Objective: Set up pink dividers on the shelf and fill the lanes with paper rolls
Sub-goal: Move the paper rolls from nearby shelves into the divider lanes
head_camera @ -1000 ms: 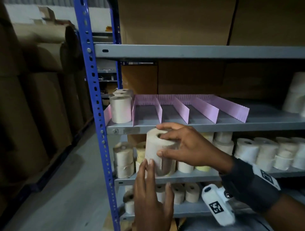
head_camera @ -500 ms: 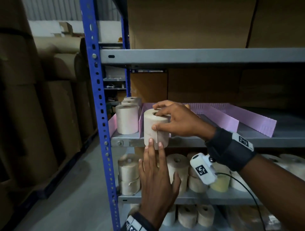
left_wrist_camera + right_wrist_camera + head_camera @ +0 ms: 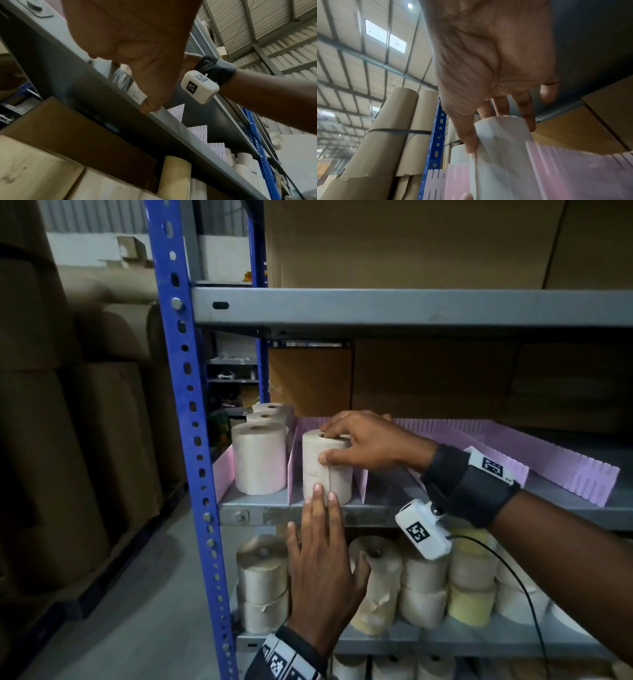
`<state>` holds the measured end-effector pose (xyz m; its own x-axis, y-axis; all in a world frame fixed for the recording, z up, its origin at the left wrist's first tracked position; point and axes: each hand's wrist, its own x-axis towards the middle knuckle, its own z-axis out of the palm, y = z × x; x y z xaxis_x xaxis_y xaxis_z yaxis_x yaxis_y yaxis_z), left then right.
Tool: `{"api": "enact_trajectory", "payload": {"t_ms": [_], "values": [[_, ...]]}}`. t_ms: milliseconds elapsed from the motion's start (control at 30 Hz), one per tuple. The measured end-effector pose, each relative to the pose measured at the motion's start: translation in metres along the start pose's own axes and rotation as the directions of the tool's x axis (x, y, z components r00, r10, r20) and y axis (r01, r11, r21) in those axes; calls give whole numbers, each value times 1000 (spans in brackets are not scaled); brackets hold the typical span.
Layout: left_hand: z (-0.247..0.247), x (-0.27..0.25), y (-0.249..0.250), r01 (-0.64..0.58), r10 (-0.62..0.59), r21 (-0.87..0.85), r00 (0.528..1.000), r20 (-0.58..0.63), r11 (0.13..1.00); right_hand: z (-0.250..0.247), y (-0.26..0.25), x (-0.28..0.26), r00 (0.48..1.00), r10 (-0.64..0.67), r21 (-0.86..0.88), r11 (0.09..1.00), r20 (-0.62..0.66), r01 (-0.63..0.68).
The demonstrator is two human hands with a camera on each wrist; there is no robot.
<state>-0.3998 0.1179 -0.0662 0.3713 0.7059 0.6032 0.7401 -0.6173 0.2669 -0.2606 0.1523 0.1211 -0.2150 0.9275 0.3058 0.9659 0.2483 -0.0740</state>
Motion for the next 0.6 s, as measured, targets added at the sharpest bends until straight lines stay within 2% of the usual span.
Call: {"api": "enact_trajectory", "payload": {"t_ms": [233,433,500,600], "values": [[16,12,-3,3,-2,80,1000,-11,997,-15,0,36,977,-3,-179,983,214,43],[32,11,-13,-38,53,90,983,-175,995,-10,17,79,936,120,-195,979,330,-57],[36,12,-13,-33,51,87,975,-216,996,-8,23,93,930,126,-177,982,346,-67],[39,14,-11,-24,46,81,957,-286,996,-5,32,110,949,106,-262,965,296,-26]]}}
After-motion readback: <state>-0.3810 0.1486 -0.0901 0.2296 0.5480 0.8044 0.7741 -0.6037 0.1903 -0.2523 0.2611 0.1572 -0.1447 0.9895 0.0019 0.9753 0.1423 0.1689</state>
